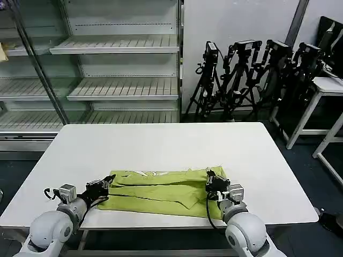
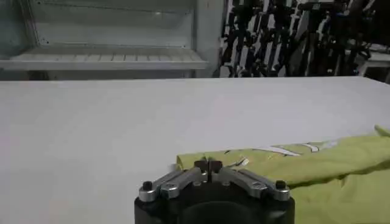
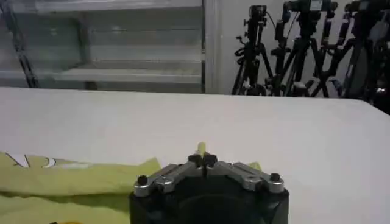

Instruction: Fold and organize the clothes.

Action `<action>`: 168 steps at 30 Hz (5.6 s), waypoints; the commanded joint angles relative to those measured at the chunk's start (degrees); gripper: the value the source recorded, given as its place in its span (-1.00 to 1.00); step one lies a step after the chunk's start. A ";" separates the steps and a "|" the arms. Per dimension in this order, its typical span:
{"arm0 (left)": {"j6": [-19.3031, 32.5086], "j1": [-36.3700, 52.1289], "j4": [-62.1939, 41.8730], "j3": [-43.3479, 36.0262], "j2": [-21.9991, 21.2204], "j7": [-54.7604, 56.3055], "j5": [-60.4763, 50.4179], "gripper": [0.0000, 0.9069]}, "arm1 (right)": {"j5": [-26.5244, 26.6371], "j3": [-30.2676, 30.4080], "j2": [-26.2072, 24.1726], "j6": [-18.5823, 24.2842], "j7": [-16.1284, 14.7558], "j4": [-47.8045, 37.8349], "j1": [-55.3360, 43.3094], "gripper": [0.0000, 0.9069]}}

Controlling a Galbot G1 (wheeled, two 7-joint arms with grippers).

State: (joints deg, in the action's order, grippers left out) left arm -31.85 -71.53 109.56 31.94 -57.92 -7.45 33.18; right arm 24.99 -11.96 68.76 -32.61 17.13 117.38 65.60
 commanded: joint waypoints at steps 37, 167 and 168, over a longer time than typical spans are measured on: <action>0.64 -7.36 5.52 -1.22 -6.27 16.22 6.99 -0.69 | -5.83 -3.27 -3.35 1.30 -2.82 6.80 6.58 1.00; 6.44 -5.52 3.88 -6.21 -1.78 17.08 -3.22 1.00 | -12.21 -13.81 -1.87 4.67 -5.11 11.31 12.29 1.00; 6.31 -5.55 2.92 -5.98 -1.83 17.07 -1.94 1.00 | -12.30 -13.82 -1.87 4.68 -5.11 11.35 12.39 1.00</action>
State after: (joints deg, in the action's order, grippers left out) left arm -25.23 -70.61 117.57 19.29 -59.97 10.46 28.66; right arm 12.85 -26.09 66.37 -27.97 12.00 128.81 77.97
